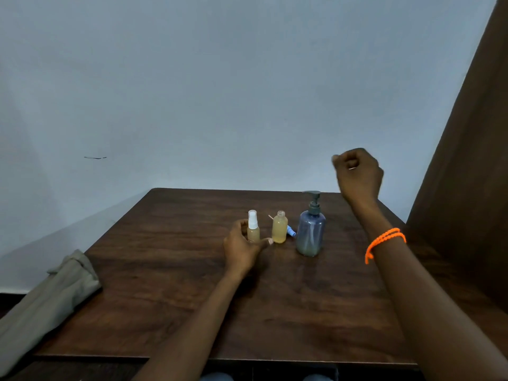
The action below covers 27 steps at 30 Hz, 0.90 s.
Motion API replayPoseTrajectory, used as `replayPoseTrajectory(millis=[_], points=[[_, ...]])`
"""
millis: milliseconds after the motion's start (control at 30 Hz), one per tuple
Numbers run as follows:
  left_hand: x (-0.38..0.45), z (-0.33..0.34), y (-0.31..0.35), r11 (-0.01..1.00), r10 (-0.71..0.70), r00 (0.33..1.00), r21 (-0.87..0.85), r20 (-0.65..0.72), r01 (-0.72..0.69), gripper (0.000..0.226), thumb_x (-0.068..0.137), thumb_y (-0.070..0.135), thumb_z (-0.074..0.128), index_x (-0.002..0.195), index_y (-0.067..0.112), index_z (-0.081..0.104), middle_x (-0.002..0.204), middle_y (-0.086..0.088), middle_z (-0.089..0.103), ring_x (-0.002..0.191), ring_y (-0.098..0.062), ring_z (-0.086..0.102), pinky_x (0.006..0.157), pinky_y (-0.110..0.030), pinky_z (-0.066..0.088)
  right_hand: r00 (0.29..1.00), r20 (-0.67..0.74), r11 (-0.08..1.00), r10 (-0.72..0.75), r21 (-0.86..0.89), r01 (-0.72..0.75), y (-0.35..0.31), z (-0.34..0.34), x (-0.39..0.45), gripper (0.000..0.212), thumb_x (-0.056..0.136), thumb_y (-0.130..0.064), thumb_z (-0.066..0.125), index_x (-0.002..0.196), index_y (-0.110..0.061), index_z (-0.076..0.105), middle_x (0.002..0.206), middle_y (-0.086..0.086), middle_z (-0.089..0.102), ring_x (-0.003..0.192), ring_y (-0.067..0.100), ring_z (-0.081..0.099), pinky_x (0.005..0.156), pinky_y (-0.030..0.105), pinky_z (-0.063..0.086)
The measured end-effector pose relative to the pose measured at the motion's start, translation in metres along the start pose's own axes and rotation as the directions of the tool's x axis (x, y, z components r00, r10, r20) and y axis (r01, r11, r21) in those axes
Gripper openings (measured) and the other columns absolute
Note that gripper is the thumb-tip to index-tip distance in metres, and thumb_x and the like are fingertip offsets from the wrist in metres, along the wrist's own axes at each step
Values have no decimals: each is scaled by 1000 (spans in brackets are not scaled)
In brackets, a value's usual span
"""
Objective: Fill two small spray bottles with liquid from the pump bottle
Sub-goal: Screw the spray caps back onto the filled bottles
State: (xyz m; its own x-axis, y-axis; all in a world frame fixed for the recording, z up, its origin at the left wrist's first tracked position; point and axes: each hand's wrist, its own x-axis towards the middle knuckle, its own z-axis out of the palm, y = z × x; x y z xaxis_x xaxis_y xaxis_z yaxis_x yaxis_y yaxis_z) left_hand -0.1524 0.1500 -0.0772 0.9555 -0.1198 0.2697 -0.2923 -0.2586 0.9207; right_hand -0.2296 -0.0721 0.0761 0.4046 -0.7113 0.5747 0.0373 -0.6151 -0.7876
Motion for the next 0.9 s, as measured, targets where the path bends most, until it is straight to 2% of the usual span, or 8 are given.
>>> replayPoseTrajectory(millis=[100,233,400,500,633,733,833,900], points=[[-1,4,2,999,44,998,-6,-41,-45,98,56,37,101,140,18,54,131,1,65,117,-12,61,92,-24,48,943,271,977,193,-142,-159,45,4,35,10,90,-17,75,81,-18,74,88,8,75,86,27,70,69,32,53],[-8,8,12,984,179,970,36,-167,-175,107,58,36,99,149,21,45,143,1,51,131,-13,49,100,-21,37,625,701,936,343,-312,-163,84,30,48,21,93,4,65,85,-13,73,88,18,71,73,22,63,57,28,49],[-19,6,28,876,480,824,215,-301,-432,89,71,40,92,146,21,48,136,2,45,124,-16,51,100,-28,46,327,914,968,239,-252,-3,117,77,56,27,89,0,66,107,-15,80,108,12,77,98,23,68,83,41,53],[-22,13,24,802,589,756,317,-286,-506,83,73,38,91,143,16,53,134,0,47,121,-19,53,101,-34,47,176,955,969,240,-248,22,124,100,53,32,96,6,66,123,-9,74,107,4,80,98,17,73,89,33,59],[-19,17,20,807,580,762,331,-288,-489,82,73,38,91,142,19,52,131,1,47,118,-18,53,98,-39,50,169,940,955,295,-291,-48,145,127,48,35,101,8,58,109,-18,80,80,-17,81,97,6,77,92,30,61],[-22,18,24,790,605,748,324,-274,-521,75,76,38,86,141,18,53,130,0,48,118,-15,51,100,-30,45,82,967,961,241,-249,117,138,136,48,29,103,6,59,119,-10,77,79,-30,76,77,-13,70,80,16,52],[-26,20,27,793,603,751,296,-268,-532,71,79,37,84,140,18,54,129,1,49,117,-9,47,102,-13,35,18,978,978,209,-209,-10,135,129,50,30,103,4,59,128,-7,72,104,-17,82,96,-3,74,92,25,59],[-27,22,28,796,600,758,286,-257,-533,70,78,32,86,139,17,55,128,0,49,117,-8,46,101,-9,33,116,973,979,201,-199,-32,122,114,40,24,104,5,54,108,-7,75,87,-3,84,81,-1,77,90,31,63]])
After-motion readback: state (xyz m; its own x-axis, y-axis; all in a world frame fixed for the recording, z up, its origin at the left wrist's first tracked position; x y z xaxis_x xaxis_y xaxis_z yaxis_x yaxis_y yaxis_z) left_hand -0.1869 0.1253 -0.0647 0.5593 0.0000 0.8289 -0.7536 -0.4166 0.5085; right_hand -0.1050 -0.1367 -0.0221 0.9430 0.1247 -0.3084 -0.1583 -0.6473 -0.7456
